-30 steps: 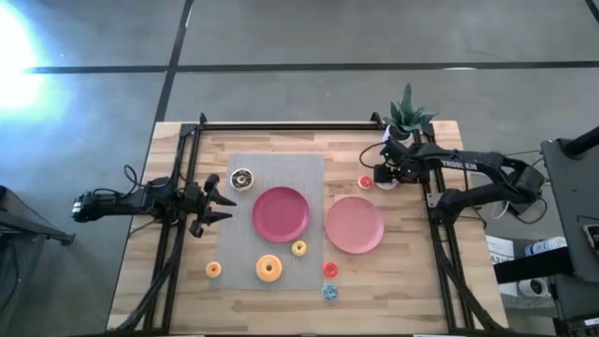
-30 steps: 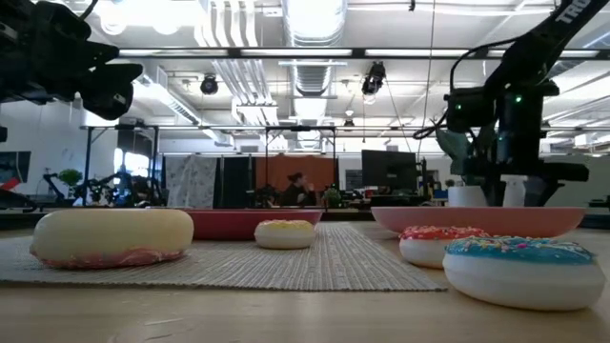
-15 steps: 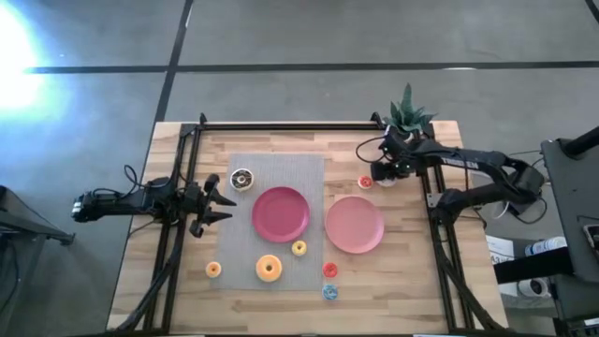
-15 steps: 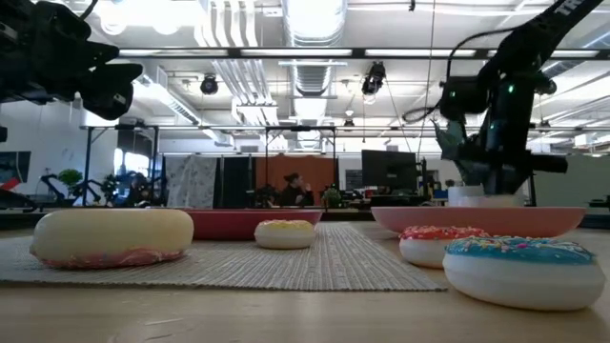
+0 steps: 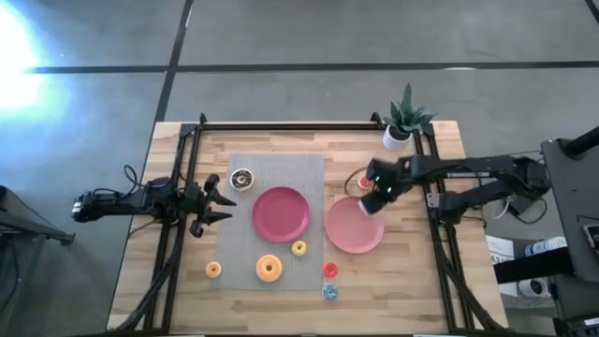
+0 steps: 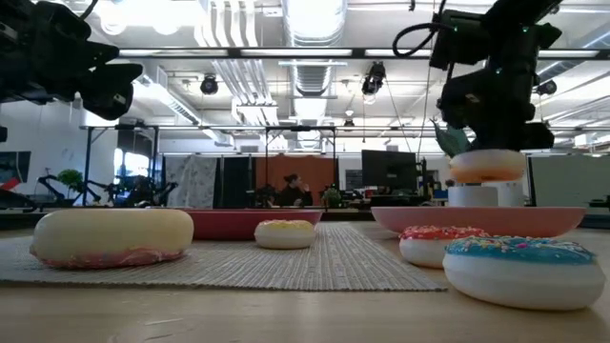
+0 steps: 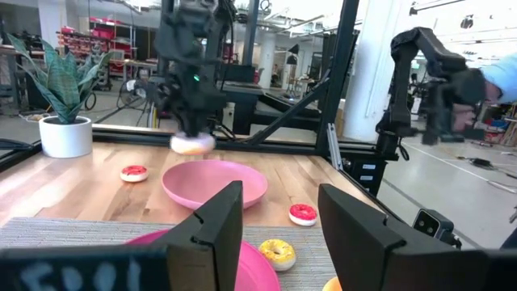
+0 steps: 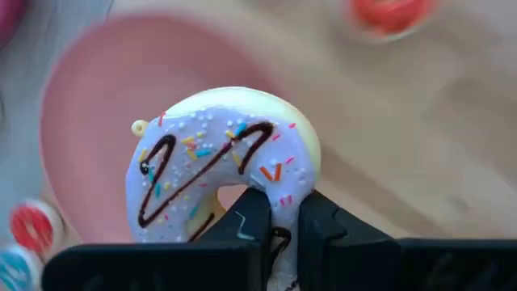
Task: Pick & Place donuts
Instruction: Put the large purple donut into the light pink plate
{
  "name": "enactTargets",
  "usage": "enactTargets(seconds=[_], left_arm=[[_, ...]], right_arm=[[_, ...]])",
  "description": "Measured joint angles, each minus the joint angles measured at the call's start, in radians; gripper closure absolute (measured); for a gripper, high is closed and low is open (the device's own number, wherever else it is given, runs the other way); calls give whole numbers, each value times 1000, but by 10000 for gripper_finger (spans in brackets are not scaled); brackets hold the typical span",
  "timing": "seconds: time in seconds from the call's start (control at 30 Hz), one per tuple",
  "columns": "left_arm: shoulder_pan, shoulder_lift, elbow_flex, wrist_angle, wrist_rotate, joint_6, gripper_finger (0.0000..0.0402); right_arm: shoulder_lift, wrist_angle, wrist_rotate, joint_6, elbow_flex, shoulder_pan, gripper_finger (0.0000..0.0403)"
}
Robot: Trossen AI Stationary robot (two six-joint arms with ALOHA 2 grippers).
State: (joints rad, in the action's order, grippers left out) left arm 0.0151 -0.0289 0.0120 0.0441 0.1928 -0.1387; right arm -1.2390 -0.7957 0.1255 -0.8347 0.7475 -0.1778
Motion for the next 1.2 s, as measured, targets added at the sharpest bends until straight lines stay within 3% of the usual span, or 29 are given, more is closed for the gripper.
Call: enactTargets(seconds=[0.13, 0.27, 0.57, 0.73, 1.1, 1.2], left_arm=[[0, 0, 0, 0, 0, 0, 264], [0, 0, 0, 0, 0, 0, 265], [0, 0, 0, 0, 0, 0, 265], [0, 0, 0, 0, 0, 0, 265], [0, 0, 0, 0, 0, 3, 265], [2, 0, 0, 61, -69, 39, 265]], right_arm=[[-94, 69, -4, 1, 0, 112, 370], [-167, 74, -47, -1, 0, 147, 343], [-189, 77, -59, 68, 27, 147, 211], [-162, 69, -187, 167, 63, 149, 160], [-183, -49, -187, 209, 87, 143, 155], [-182, -47, -188, 209, 92, 142, 156]])
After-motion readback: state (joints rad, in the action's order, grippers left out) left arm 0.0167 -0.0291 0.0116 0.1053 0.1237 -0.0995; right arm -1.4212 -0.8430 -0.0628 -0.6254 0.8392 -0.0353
